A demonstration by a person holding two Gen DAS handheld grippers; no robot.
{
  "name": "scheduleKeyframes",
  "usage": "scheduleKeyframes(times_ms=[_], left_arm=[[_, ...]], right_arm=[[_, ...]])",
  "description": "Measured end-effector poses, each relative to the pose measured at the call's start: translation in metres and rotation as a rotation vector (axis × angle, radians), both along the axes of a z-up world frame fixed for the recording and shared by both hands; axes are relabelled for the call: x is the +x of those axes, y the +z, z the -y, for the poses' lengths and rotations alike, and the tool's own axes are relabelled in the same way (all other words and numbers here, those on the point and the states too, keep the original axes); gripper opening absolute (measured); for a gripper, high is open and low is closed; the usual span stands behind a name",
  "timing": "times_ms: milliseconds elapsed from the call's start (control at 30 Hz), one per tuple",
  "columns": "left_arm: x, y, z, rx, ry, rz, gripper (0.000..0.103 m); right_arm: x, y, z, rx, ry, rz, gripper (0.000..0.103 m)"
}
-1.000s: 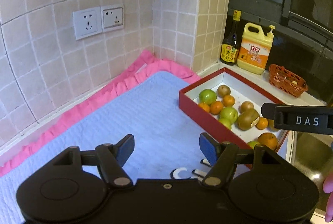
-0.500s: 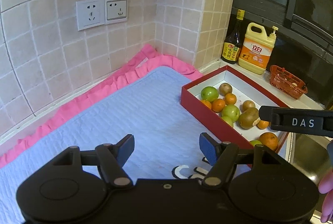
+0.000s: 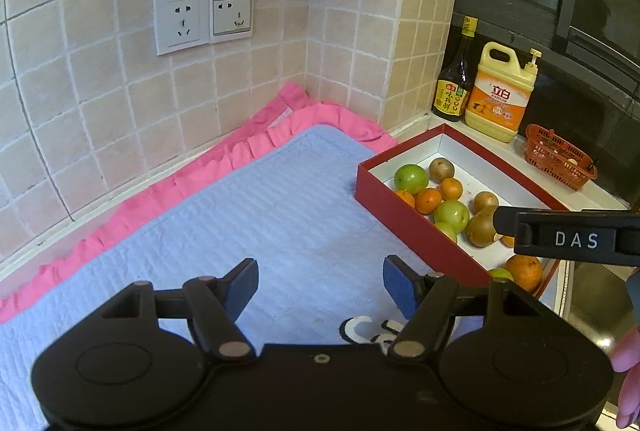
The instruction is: Organize fruits
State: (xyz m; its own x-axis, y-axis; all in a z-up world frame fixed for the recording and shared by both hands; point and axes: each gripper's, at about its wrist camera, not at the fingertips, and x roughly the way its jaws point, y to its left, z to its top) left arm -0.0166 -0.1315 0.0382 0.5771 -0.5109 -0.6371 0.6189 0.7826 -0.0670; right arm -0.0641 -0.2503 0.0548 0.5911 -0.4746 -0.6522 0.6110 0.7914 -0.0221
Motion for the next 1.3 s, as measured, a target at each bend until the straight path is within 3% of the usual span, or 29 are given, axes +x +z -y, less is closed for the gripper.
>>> scheduleKeyframes(times_ms=[1300], left_arm=[[0.0041, 0.0031, -0.0088, 0.002, -0.007, 0.010, 0.082]], right_arm=[[0.0058, 0.0007, -0.0045, 0.021, 0.021, 0.005, 0.099]])
